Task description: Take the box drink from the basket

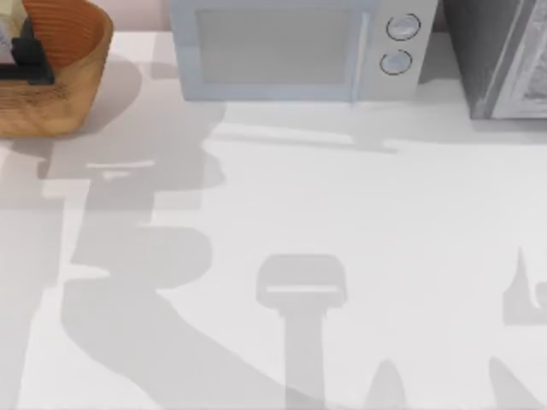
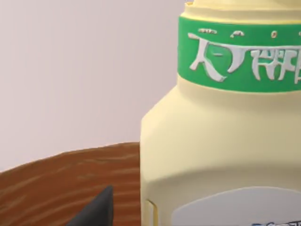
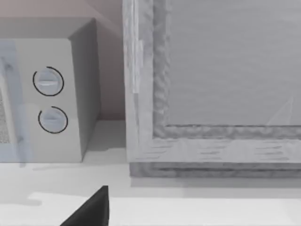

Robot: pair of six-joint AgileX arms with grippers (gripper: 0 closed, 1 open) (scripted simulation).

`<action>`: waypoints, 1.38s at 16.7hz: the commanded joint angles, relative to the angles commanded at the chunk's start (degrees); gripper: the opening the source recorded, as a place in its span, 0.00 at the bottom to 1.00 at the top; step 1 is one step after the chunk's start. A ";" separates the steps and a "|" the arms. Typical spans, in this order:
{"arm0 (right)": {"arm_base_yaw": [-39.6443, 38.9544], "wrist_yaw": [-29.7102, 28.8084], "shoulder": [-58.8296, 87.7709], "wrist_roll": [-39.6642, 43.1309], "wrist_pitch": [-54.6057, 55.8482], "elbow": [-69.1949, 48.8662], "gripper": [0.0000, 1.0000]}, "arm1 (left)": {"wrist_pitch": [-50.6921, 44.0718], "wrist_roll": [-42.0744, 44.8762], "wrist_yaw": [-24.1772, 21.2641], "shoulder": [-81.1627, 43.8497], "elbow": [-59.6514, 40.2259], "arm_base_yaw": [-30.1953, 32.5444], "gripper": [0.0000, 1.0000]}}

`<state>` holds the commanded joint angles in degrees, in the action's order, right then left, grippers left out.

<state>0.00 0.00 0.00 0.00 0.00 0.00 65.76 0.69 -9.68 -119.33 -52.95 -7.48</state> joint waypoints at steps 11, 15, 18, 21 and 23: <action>0.00 0.00 0.00 0.00 0.00 0.00 1.00 | -4.63 -0.06 0.80 -5.20 -9.85 0.88 1.00; 0.00 0.00 0.00 0.00 0.00 0.00 1.00 | -6.25 -0.08 1.02 -7.35 -13.63 1.12 1.00; 0.00 0.00 0.00 0.00 0.00 0.00 1.00 | -6.25 -0.08 1.02 -7.35 -13.63 1.12 1.00; 0.00 0.00 0.00 0.00 0.00 0.00 1.00 | -6.25 -0.08 1.02 -7.35 -13.63 1.12 0.77; 0.00 0.00 0.00 0.00 0.00 0.00 1.00 | -6.25 -0.08 1.02 -7.35 -13.63 1.12 0.62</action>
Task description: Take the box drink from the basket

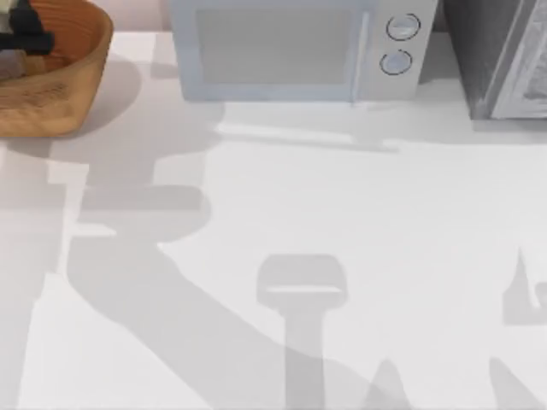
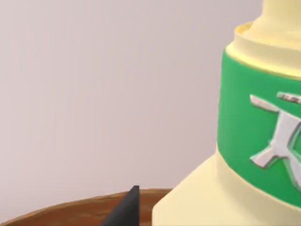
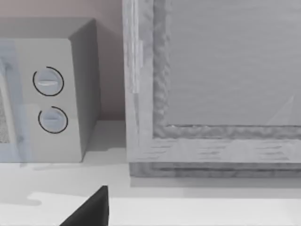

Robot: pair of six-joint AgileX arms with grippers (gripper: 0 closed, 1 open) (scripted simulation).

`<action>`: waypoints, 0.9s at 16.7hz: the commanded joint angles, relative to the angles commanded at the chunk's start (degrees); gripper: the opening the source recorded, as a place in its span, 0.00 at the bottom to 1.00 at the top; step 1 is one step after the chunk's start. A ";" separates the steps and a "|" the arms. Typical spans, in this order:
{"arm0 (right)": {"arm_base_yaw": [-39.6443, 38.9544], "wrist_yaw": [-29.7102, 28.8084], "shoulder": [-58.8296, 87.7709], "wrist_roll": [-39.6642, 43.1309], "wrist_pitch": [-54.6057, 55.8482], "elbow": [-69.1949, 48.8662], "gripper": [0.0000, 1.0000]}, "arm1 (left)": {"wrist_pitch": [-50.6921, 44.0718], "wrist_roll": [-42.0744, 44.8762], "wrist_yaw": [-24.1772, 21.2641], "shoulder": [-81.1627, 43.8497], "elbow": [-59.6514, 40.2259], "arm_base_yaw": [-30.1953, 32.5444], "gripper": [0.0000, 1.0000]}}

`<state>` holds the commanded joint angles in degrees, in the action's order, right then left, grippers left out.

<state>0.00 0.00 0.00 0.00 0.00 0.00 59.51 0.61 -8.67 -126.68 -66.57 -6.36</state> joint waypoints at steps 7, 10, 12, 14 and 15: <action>0.00 0.00 0.00 0.00 0.00 0.00 1.00 | 0.00 0.00 0.00 0.00 0.00 0.00 0.10; 0.00 0.00 0.00 0.00 0.00 0.00 1.00 | 0.00 0.00 0.00 0.00 0.00 0.00 0.00; 0.00 0.00 0.00 0.00 0.00 0.00 1.00 | 0.00 0.00 0.00 0.00 0.00 0.00 0.00; 0.00 0.00 0.00 0.00 0.00 0.00 1.00 | 0.00 0.00 0.00 0.00 0.00 0.00 0.00; 0.00 0.00 0.00 0.00 0.00 0.00 1.00 | 0.00 0.00 0.00 0.00 0.00 0.00 0.00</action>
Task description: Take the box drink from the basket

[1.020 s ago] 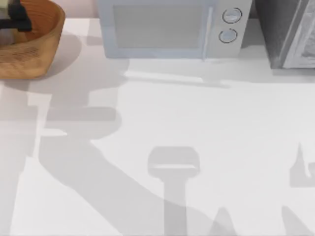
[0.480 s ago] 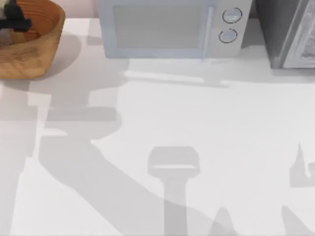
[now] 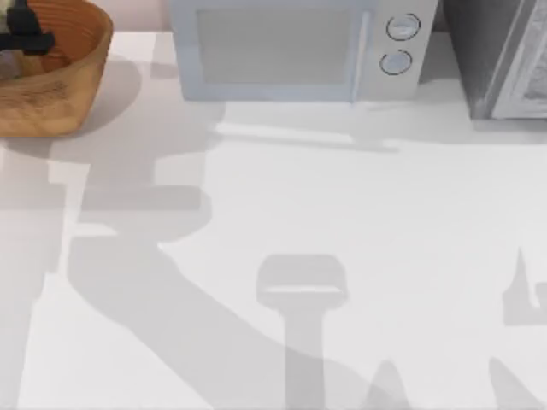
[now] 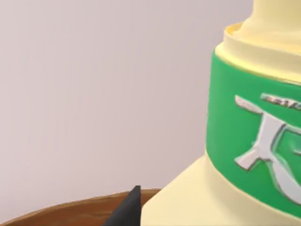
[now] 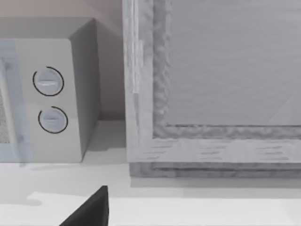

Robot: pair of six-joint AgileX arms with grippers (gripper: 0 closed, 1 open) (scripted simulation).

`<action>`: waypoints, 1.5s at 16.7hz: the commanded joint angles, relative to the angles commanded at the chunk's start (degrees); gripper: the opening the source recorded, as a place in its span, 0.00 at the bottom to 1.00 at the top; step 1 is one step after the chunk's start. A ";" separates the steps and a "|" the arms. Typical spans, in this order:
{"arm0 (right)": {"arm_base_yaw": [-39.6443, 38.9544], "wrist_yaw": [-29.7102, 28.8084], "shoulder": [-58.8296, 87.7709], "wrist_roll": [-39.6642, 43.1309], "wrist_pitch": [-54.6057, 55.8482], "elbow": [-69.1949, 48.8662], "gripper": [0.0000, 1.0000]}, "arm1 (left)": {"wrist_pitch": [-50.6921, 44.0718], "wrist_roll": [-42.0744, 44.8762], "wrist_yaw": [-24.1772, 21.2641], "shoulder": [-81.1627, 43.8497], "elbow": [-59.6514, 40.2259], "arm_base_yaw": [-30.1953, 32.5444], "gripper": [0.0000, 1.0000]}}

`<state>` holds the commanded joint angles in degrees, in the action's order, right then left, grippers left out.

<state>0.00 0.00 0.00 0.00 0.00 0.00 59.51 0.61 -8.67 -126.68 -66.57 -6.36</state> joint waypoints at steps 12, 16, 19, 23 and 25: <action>0.00 0.00 0.00 0.00 0.00 0.00 1.00 | -16.61 0.05 0.23 9.68 -7.27 -0.34 0.00; 0.00 0.00 0.00 0.00 0.00 0.00 1.00 | -25.65 0.22 0.32 14.79 -11.71 -0.30 0.00; 0.00 0.00 0.00 0.00 0.00 0.00 1.00 | -29.92 0.31 0.33 17.12 -13.80 -0.26 0.00; 0.00 0.00 0.00 0.00 0.00 0.00 1.00 | -30.68 0.33 0.33 17.52 -14.17 -0.24 0.00; 0.00 0.00 0.00 0.00 0.00 0.00 1.00 | -30.55 0.42 0.35 17.31 -13.99 -0.32 0.00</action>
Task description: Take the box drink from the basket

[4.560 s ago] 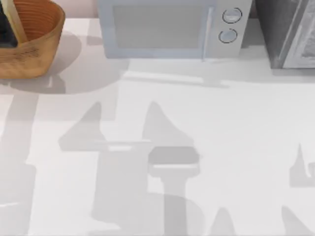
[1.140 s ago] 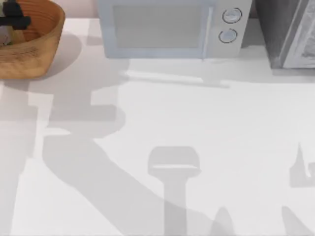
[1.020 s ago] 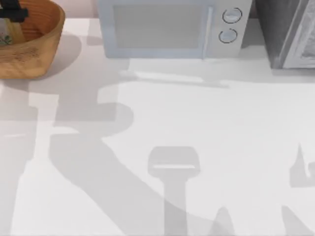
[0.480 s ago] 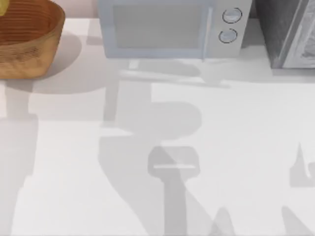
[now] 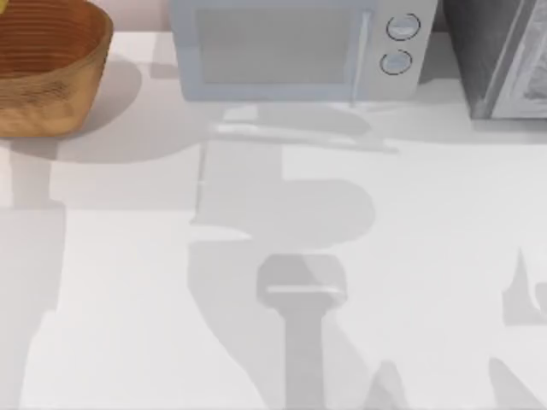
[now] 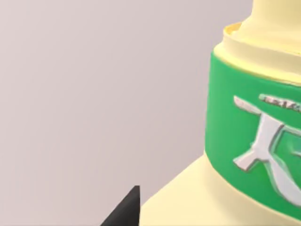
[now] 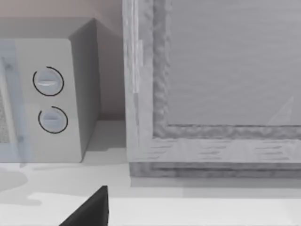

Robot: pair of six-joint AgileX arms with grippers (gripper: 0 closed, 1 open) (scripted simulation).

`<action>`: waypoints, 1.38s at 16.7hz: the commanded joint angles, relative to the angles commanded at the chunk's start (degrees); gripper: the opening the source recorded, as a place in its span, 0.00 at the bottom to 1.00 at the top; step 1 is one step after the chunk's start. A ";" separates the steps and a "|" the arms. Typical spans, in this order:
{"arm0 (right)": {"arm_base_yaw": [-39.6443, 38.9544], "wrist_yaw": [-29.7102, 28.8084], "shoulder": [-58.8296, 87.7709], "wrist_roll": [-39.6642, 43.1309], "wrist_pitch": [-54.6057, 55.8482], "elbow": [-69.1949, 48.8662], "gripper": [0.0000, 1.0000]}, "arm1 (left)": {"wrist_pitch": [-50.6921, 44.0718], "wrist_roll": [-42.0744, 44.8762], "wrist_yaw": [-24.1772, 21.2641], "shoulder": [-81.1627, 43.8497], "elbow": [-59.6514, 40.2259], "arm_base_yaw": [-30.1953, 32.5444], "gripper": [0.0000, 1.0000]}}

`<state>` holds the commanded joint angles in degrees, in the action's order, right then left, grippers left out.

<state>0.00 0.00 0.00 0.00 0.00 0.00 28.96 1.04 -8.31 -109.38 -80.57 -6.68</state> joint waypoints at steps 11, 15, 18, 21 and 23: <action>0.00 0.00 0.00 0.00 0.00 0.00 1.00 | -9.73 -0.62 2.87 37.17 26.83 2.07 0.00; 0.00 0.00 0.00 0.00 0.00 0.00 1.00 | -15.56 -0.59 4.60 62.25 43.61 3.51 0.00; 0.00 0.00 0.00 0.00 0.00 0.00 1.00 | -20.06 -0.68 5.87 80.45 56.30 4.59 0.00; 0.00 0.00 0.00 0.00 0.00 0.00 1.00 | -24.14 -0.81 7.00 95.26 67.76 5.55 0.00; 0.00 0.00 0.00 0.00 0.00 0.00 1.00 | -26.37 -0.90 7.61 102.30 73.92 6.08 0.00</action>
<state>0.00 0.00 0.00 0.00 0.00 0.00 2.59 0.14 -0.71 -7.07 -6.65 -0.61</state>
